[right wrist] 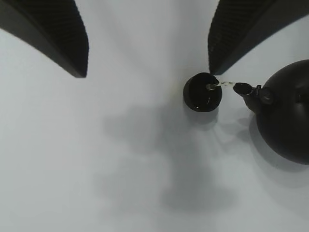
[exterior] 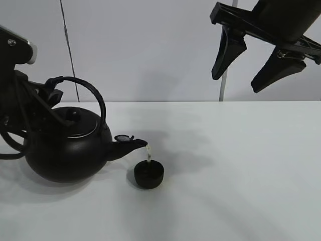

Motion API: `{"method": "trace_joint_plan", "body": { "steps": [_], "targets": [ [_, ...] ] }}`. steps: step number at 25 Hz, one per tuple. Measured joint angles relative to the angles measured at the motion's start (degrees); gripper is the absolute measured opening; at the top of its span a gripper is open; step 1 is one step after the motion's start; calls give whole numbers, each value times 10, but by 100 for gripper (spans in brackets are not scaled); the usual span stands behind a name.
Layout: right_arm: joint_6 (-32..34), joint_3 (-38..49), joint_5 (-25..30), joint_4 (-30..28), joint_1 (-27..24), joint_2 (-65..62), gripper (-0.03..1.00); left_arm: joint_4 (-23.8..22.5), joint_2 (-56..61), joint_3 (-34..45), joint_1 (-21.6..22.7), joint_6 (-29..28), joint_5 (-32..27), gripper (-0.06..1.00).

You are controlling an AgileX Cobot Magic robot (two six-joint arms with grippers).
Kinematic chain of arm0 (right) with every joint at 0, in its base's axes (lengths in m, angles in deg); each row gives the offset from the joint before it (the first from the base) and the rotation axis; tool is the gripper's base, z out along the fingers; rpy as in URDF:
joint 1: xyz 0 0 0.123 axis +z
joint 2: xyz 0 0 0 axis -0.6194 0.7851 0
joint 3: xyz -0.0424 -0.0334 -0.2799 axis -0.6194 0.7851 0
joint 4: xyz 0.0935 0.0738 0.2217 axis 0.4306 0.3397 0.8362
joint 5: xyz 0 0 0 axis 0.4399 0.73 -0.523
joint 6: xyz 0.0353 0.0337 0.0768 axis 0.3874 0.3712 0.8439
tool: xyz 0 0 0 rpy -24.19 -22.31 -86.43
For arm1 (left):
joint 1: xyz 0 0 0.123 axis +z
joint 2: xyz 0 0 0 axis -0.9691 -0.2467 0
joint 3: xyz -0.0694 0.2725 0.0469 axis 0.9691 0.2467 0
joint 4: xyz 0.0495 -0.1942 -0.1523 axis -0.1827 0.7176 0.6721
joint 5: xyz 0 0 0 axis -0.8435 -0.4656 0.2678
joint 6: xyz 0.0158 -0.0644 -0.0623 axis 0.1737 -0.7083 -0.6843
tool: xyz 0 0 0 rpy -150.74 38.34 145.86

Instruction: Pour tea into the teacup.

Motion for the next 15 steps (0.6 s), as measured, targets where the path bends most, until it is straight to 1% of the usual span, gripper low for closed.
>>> {"method": "trace_joint_plan", "body": {
  "steps": [15],
  "targets": [
    [0, 0, 0, 0, 0, 0, 48, 0, 0, 0, 0, -2, 0, 11]
  ]
}}
